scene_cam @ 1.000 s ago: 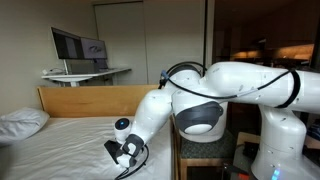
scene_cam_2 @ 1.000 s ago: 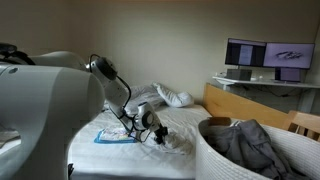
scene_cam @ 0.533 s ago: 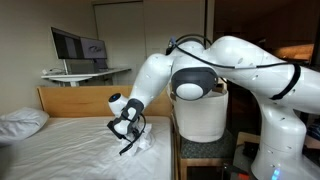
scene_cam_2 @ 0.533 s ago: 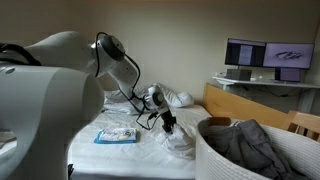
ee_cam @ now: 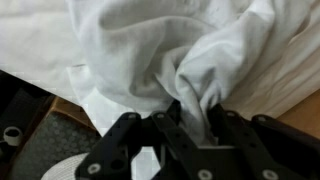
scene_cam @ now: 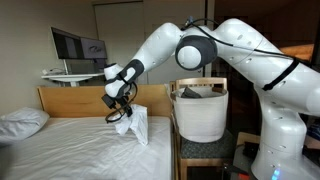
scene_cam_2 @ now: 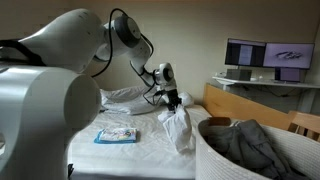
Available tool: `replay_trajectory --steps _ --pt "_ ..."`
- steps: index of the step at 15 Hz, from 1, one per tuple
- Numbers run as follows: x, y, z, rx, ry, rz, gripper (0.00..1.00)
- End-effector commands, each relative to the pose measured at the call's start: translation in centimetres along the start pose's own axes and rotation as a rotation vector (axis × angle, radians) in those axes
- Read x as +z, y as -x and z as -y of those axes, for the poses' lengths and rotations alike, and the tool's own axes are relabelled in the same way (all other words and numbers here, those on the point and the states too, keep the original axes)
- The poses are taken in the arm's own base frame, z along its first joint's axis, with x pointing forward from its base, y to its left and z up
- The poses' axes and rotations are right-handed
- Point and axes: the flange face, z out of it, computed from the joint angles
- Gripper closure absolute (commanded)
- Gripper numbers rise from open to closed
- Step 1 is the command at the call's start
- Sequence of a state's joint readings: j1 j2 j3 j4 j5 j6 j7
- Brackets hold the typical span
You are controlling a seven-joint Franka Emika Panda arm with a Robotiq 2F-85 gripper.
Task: Put the clothes in the laundry bag
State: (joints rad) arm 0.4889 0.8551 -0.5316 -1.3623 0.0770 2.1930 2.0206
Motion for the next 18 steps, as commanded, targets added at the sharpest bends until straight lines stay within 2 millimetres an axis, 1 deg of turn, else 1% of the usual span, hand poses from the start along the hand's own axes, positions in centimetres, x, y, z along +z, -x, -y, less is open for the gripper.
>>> replay_trajectory --steps 1,3,4,5,6,7,8,9,10,13,14,15,16,17,18 --pt "-7.0 -3.6 4.1 0.122 0.014 0.112 0.87" --pt "-10.4 -6.6 6.4 0.181 0.018 0.133 0.87" --pt "-12.0 -8.7 7.1 0.185 0.031 0.126 0.87" --pt "-13.6 -10.3 7.8 0.190 0.039 0.118 0.87" --pt "-14.9 -12.1 8.3 0.198 0.032 0.120 0.87" --pt "-16.7 -13.5 8.8 0.213 0.025 0.123 0.87" --pt "-17.9 -14.0 9.0 0.235 0.013 0.142 0.87" --pt "-19.7 -15.0 9.3 0.257 -0.004 0.154 0.87" --pt "-21.1 -16.0 9.8 0.286 -0.028 0.177 0.87" --pt "-25.3 -18.9 10.4 0.401 -0.081 0.241 0.87" --pt "-25.9 -19.9 10.7 0.447 -0.093 0.258 0.87" --pt "-27.0 -20.6 10.8 0.487 -0.098 0.275 0.88" --pt "-27.5 -20.8 10.8 0.505 -0.102 0.273 0.88" --pt "-27.3 -20.2 10.9 0.504 -0.100 0.260 0.89" --pt "-26.6 -20.3 11.0 0.460 -0.118 0.247 0.73"
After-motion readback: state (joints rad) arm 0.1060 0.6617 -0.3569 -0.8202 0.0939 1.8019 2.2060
